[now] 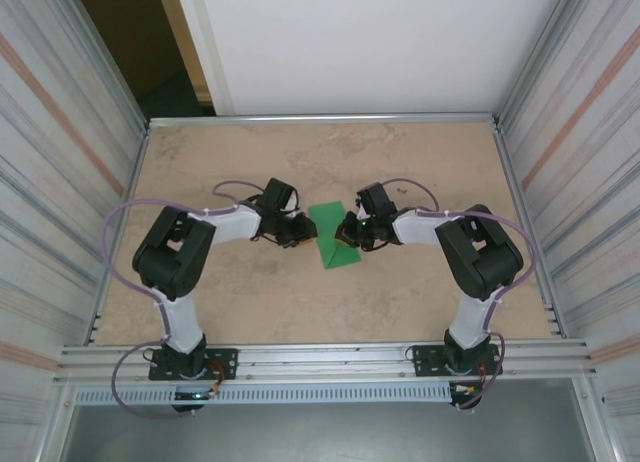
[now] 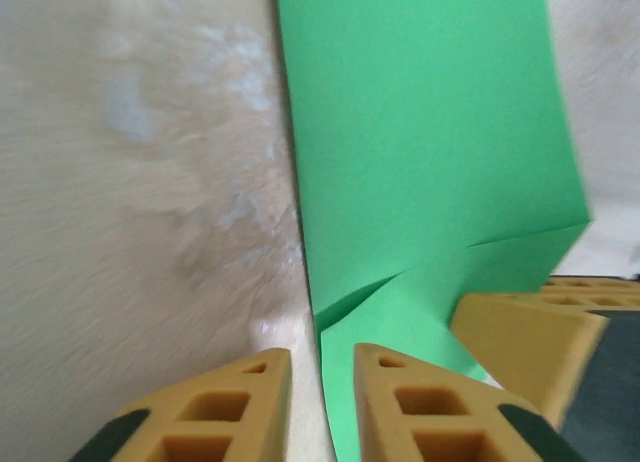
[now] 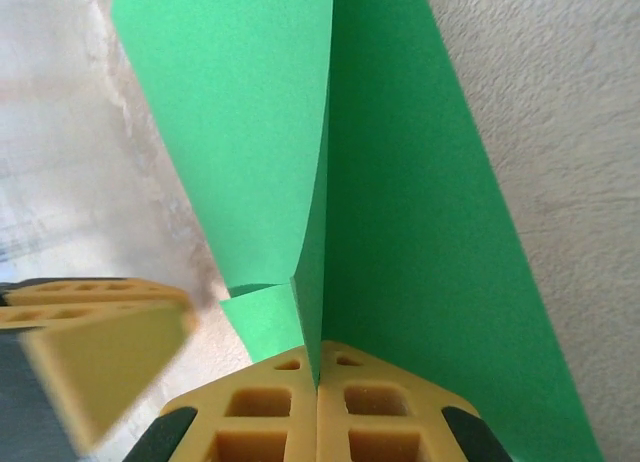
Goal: Fold a paper plane with a square sheet of paper (pick it up from the middle)
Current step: Turn over the paper at the center of the table.
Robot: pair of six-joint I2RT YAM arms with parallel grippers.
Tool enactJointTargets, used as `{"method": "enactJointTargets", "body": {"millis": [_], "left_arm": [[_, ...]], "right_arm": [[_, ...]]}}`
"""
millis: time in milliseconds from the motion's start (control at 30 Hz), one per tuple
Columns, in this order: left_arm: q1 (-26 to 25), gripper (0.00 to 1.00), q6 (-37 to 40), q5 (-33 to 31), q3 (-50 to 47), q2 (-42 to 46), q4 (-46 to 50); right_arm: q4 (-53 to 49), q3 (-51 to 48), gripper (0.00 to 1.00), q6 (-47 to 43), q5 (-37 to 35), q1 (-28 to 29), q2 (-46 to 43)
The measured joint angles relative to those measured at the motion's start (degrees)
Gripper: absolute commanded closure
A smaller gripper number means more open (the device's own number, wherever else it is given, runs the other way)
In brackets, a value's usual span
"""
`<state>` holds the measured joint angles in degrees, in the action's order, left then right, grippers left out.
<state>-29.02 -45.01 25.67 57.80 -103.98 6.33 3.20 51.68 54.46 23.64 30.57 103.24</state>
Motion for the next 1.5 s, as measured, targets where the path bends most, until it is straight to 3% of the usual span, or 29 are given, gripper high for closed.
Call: {"method": "enactJointTargets", "body": {"millis": [200, 300, 533, 733, 933, 1133, 1500], "left_arm": [[6.5, 0.42, -2.0, 0.7, -6.3, 15.5, -2.5], [7.3, 0.31, -3.6, 2.0, -9.0, 20.8, -5.4], [5.0, 0.07, -11.4, 7.1, -14.6, 24.6, -19.3], [-0.8, 0.03, -15.8, 8.9, -12.3, 24.5, -28.2], [-4.0, 0.12, -17.0, 9.8, -5.6, 22.3, -33.2], [-4.0, 0.4, -21.4, 10.1, -4.3, 19.4, -37.1], [-4.0, 0.71, -24.8, 10.6, -4.2, 17.6, -41.0]], "right_arm": [[3.8, -3.0, 0.99, -0.7, 2.0, -3.6, -7.8], [6.5, -3.6, 0.98, -0.9, 4.3, -6.5, -13.5], [14.3, -3.6, 0.98, 2.4, 10.8, -12.1, -23.0], [21.6, -3.6, 0.98, 10.2, 15.8, -12.3, -23.8], [28.0, -3.6, 0.98, 17.5, 18.7, -12.3, -23.8], [31.5, -3.6, 0.98, 21.6, 20.3, -12.3, -23.8], [33.1, -3.6, 0.97, 23.7, 21.4, -12.3, -23.7]]}}
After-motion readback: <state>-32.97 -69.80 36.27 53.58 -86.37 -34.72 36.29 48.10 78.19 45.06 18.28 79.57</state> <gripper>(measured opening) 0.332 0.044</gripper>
